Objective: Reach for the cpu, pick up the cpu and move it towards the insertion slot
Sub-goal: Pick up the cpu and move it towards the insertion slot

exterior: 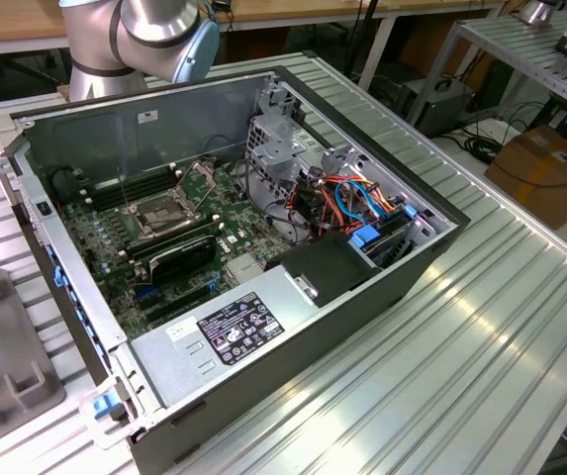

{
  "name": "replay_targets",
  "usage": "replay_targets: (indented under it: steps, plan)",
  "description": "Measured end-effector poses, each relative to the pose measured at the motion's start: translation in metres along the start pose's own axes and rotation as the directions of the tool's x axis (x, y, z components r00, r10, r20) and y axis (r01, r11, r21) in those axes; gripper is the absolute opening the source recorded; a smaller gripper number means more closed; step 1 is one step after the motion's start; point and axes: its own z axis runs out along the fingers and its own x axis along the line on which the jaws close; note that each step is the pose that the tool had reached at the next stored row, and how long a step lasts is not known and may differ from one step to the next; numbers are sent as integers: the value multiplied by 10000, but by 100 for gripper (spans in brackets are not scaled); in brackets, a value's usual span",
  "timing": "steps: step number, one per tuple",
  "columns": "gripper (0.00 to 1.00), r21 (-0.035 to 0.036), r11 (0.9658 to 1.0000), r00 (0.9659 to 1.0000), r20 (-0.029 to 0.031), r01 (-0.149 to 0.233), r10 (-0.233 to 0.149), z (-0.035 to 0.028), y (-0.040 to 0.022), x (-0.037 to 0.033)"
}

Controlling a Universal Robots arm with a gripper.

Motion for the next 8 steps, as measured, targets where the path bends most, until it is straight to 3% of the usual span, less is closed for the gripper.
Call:
replay_targets:
  steps: [8]
  plan:
    - [55,0,10000,10000,-1,0,0,-92,-1,1]
